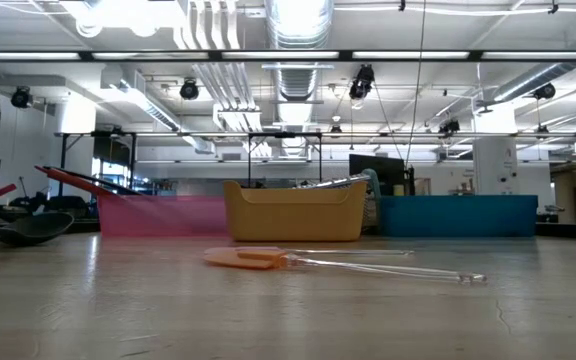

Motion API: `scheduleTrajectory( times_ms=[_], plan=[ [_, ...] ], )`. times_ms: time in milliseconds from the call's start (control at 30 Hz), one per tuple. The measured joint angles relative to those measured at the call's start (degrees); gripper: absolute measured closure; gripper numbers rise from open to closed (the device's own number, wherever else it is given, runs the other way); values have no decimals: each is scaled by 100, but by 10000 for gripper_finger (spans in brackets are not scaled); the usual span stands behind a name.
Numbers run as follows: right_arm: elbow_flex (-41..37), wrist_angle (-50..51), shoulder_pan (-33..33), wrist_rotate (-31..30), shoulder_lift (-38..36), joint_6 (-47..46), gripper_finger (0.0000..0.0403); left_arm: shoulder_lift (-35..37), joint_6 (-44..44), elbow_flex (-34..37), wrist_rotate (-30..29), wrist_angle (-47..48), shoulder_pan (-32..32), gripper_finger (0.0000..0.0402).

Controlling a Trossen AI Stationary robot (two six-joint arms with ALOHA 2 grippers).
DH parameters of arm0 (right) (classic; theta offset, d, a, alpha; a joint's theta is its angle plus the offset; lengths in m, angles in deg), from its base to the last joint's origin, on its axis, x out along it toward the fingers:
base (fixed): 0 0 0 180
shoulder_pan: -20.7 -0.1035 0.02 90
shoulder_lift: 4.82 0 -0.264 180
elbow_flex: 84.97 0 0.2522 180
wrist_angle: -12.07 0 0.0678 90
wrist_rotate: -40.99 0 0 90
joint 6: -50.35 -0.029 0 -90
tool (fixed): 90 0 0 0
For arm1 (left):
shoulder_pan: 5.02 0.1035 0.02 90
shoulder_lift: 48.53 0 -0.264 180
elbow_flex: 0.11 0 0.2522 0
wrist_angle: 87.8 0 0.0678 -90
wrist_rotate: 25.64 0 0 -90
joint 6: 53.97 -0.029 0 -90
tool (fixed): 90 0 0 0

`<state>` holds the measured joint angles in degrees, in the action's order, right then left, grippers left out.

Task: Pick & Place Kitchen Items
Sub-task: Put the gray spoon into the pink bin

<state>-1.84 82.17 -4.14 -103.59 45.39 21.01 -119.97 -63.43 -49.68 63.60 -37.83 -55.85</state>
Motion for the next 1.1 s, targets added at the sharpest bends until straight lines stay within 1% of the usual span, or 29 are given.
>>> scheduleTrajectory(
  times_ms=[300, 433, 633, 767, 900, 1100],
  plan=[
    [0, 0, 0, 0, -22, 2, 394, 13, -219, 431, 93, -463, 4, 318],
    [0, -1, 0, -2, -28, 2, 394, 15, -458, 676, 88, -952, 4, 319],
    [0, 0, 0, -4, -26, 2, 394, 11, -864, 925, 132, -1266, 11, 318],
    [-1, 2, 0, -4, -22, 34, 394, 7, -1037, 1121, 141, -1500, 23, 331],
    [-2, 4, 0, -6, -17, 125, 394, 17, -1106, 1125, 130, -1553, 22, 352],
    [-2, 9, 0, -2, -17, 268, 394, 20, -1086, 824, 119, -1537, 24, 353]
  ],
)
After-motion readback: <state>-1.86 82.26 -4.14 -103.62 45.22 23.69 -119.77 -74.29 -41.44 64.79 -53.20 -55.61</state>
